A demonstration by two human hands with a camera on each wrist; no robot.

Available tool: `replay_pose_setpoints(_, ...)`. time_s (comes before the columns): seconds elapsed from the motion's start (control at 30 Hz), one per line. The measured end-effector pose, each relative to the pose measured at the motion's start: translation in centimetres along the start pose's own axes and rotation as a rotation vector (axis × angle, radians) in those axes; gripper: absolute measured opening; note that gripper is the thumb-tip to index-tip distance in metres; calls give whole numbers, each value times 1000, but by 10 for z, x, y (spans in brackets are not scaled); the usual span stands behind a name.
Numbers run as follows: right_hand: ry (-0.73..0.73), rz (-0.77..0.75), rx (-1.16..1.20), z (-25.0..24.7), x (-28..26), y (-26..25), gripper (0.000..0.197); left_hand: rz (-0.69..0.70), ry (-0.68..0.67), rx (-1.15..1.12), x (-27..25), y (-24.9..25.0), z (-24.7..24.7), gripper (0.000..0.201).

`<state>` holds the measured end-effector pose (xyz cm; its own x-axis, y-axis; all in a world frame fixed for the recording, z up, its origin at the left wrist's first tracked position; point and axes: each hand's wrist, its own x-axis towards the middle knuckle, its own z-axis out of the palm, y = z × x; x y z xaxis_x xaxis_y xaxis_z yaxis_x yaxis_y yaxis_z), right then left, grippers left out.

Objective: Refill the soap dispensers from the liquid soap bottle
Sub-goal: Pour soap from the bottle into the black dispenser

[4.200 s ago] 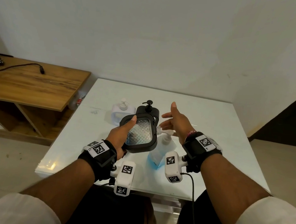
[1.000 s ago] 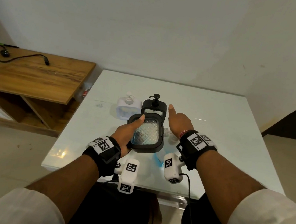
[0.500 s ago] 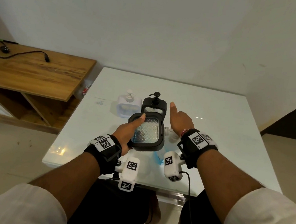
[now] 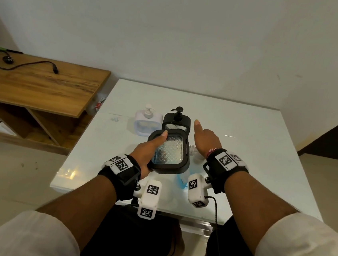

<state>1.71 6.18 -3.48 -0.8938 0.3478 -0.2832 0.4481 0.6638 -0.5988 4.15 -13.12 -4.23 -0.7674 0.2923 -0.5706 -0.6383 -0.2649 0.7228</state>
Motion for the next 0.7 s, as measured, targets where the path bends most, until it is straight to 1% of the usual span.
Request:
replay_pose_setpoints(0.13,15,-13,44,-1,0,-2,67,2,-19,9,1,-1,1,67)
replay_pose_setpoints(0.27,31,-29,-14,4,-1,-1,73,2,-3,27,6,-2,-4,74)
replay_pose_setpoints(0.3,37,-35,-26,5,0,1,73,1,3,26,6,-1,-5,72)
replay_pose_setpoints(0.4,29,-22,9,6,2,2,68,-9,14,11,3,1,-2,49)
replay_pose_setpoints(0.47,20,-21,37,4,2,2,67,-17,7,4,0,1,-1,44)
replay_pose_setpoints(0.63,42,-25,38,1,-3,-4,66,-12,0,-3,3,1,-2,47)
replay_pose_setpoints(0.7,40,-42,-4,3,-4,-4,65,-8,1,1,5,1,-4,57)
